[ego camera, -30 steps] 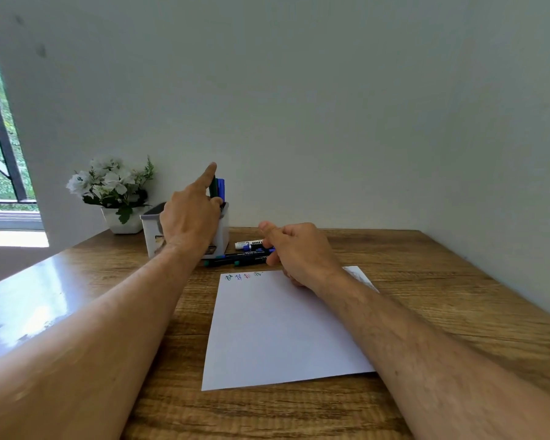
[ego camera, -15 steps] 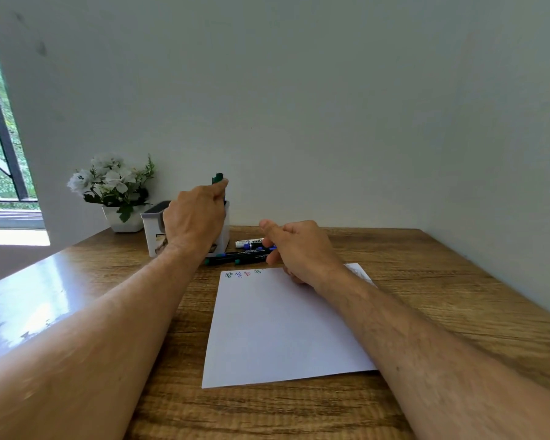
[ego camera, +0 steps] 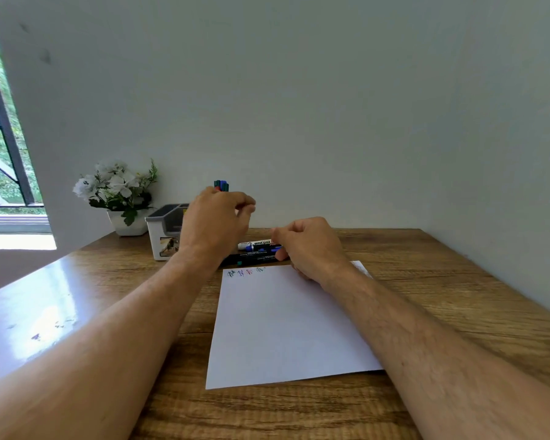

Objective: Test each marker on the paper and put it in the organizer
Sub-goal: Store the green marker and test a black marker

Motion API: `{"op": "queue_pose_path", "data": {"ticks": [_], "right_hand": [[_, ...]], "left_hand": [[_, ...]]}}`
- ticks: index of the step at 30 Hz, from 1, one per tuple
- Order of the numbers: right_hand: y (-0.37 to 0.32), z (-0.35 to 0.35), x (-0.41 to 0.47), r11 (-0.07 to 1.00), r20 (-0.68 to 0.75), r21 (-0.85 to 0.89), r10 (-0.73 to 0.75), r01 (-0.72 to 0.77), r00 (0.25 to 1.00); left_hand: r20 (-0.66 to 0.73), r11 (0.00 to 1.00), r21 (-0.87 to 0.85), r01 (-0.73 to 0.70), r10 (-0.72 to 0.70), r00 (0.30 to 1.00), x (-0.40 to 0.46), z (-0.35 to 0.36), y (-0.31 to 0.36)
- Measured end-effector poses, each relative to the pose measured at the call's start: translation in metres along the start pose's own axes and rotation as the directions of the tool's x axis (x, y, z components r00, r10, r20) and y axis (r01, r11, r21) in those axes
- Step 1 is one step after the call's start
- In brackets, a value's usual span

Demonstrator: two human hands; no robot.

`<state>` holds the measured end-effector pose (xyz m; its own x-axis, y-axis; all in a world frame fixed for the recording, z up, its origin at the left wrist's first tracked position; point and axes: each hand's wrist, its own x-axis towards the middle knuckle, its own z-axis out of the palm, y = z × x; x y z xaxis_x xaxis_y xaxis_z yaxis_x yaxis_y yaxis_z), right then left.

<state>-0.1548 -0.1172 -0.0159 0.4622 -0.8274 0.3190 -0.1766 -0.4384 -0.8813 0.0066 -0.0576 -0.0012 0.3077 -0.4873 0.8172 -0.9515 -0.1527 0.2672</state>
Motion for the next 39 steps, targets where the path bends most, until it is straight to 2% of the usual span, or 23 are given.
{"op": "queue_pose_path", "data": {"ticks": [3,6,10,18,28,36,39], "right_hand": [[0.002,-0.003,0.0,0.999,-0.036,-0.046,-0.021,0.019,0.999],[0.004,-0.006,0.0,0.997,-0.076,-0.074,-0.029,0.023,0.997],[0.003,-0.011,0.004,0.995,-0.148,-0.102,-0.015,0.0,0.989],[0.005,-0.006,0.006,0.991,-0.15,-0.135,-0.016,-0.005,0.989],[0.007,-0.004,0.006,0.988,-0.122,-0.154,-0.028,0.009,0.992],[0.007,-0.004,0.004,0.992,-0.119,-0.126,-0.004,-0.011,0.993],[0.007,-0.004,0.004,0.99,-0.126,-0.136,0.012,-0.029,0.992]], "left_hand": [[0.215,0.99,-0.141,0.028,0.003,0.977,-0.002,0.0,0.014],[0.41,0.996,-0.087,-0.013,0.047,0.911,-0.007,0.004,0.021],[0.537,0.999,0.003,-0.044,0.036,0.843,-0.01,0.009,0.019],[0.514,0.995,0.103,0.014,-0.065,0.855,-0.011,0.014,0.011],[0.595,0.989,0.134,-0.056,-0.035,0.803,-0.013,0.012,0.014],[0.609,0.988,0.146,-0.059,-0.043,0.792,-0.013,0.015,0.017],[0.57,0.995,0.1,-0.017,-0.043,0.821,-0.012,0.014,0.019]]}}
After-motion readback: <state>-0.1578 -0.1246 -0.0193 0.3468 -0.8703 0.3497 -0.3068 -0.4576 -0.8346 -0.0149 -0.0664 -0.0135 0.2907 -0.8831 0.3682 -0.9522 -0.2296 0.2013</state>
